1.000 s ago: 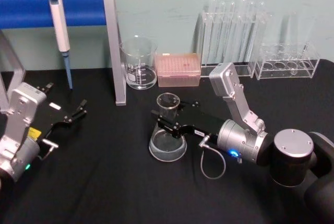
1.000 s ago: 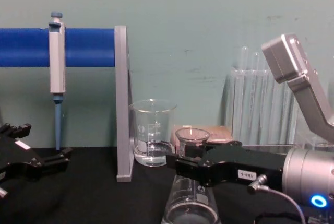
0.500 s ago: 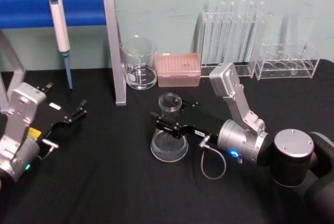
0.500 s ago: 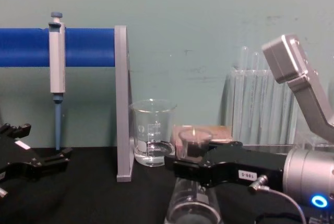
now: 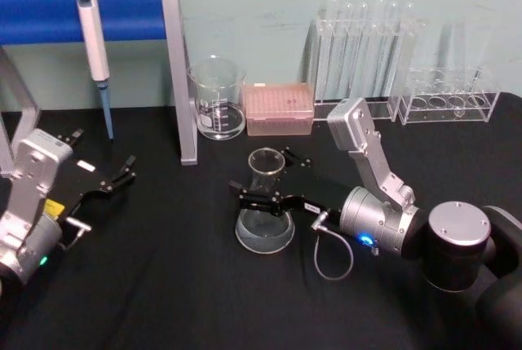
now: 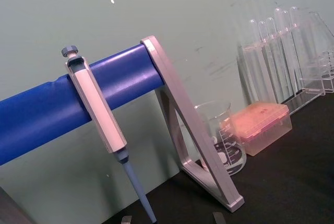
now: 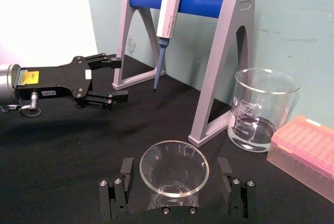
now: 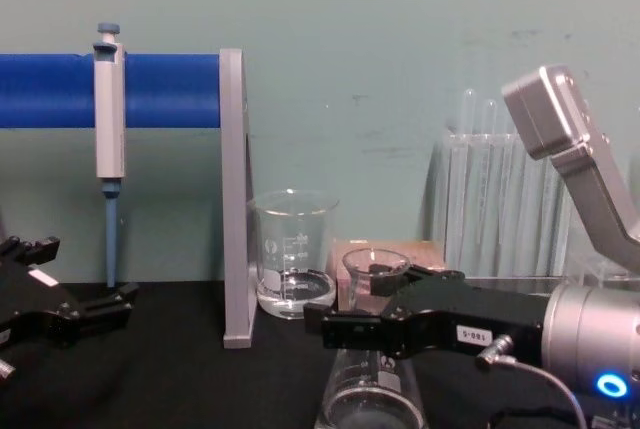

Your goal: Grasp the erlenmeyer flask with one hand, shake it three times, then place it back.

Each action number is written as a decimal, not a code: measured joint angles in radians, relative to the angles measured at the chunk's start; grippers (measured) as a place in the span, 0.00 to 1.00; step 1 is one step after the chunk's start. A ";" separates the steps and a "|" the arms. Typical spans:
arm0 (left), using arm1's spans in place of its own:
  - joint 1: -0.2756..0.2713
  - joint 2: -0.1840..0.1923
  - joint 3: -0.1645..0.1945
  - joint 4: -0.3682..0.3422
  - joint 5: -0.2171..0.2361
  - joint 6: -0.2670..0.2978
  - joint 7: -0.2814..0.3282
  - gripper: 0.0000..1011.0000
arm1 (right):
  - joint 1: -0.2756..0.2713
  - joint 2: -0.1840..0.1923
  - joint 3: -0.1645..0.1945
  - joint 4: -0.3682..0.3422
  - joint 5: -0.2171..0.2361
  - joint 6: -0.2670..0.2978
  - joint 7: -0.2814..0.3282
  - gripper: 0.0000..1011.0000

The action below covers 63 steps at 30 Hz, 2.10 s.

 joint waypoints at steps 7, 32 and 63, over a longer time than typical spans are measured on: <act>0.000 0.000 0.000 0.000 0.000 0.000 0.000 0.99 | 0.000 0.000 0.000 0.000 0.000 0.000 0.000 0.99; 0.000 0.000 0.000 0.000 0.000 0.000 0.000 0.99 | -0.072 0.109 0.033 -0.123 0.040 0.001 0.046 0.99; 0.000 0.000 0.000 0.000 0.000 0.000 0.000 0.99 | -0.178 0.166 0.174 -0.275 0.111 -0.038 -0.114 0.99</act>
